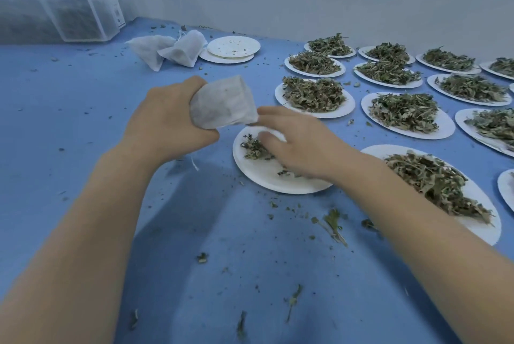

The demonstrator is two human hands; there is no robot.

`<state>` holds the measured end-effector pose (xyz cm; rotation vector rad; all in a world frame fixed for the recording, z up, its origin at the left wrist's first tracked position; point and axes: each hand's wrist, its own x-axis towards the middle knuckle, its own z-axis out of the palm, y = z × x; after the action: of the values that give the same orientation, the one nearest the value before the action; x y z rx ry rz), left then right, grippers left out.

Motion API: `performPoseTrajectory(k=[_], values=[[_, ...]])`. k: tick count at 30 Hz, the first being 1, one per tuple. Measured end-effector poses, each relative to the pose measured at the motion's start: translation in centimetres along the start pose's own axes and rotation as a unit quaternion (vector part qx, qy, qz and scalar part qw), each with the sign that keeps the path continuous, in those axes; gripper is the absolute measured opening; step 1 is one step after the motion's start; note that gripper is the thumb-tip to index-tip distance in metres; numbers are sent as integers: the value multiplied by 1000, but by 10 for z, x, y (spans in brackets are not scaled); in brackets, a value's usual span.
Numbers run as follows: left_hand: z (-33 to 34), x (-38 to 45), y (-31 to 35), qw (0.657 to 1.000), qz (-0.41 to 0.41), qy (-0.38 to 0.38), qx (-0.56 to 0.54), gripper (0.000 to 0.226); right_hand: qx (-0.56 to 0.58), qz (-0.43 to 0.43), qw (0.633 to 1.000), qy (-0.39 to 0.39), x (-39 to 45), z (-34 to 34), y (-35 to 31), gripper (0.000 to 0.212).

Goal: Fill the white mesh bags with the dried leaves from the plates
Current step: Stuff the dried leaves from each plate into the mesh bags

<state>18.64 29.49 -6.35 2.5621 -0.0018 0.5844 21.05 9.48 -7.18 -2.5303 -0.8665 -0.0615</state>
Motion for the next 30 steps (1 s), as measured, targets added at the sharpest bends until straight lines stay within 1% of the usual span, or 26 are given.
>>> performPoseTrajectory(k=[1,2,5,8,9,12,14,17,19,21,23,25,26,28,30], values=[[0,0,0,1000,-4,-2,1,40,-26,-19,999,-41,-1,4,-1,33],[1,0,-1,1000,-6,-4,4,39,-43,-32,997,-63,-2,7,-2,33],[1,0,-1,1000,-1,-6,7,37,-74,-36,994,-66,-5,1,-2,30],[0,0,-1,1000,-1,-9,6,36,-47,-10,995,-90,-8,-16,2,25],[0,-1,0,1000,-3,-10,5,36,-37,-2,995,-97,-8,-20,2,27],[0,-1,2,1000,-4,-16,9,36,-66,-6,993,-102,-7,-17,0,38],[0,-2,3,1000,-9,-22,11,35,-69,-10,991,-114,-7,-10,-5,36],[0,-2,5,1000,-13,-26,9,37,-59,-7,993,-104,-9,-13,-8,21],[0,-2,5,999,-15,-27,12,37,-25,5,995,-95,-11,-24,-6,17],[1,-3,5,999,-16,-32,11,37,-17,24,998,-57,-11,-33,0,19],[1,-3,6,999,-15,-37,6,37,-86,58,994,-27,-7,-38,8,29],[1,-4,7,999,-12,-40,6,36,-166,112,979,-45,-4,-37,16,38],[2,-4,8,999,-9,-42,9,36,-182,131,973,-60,-3,-35,19,40],[2,-4,8,999,-5,-46,15,36,-182,139,971,-73,-4,-29,22,37],[2,-4,9,999,1,-48,15,35,-166,126,975,-71,-5,-27,22,33]])
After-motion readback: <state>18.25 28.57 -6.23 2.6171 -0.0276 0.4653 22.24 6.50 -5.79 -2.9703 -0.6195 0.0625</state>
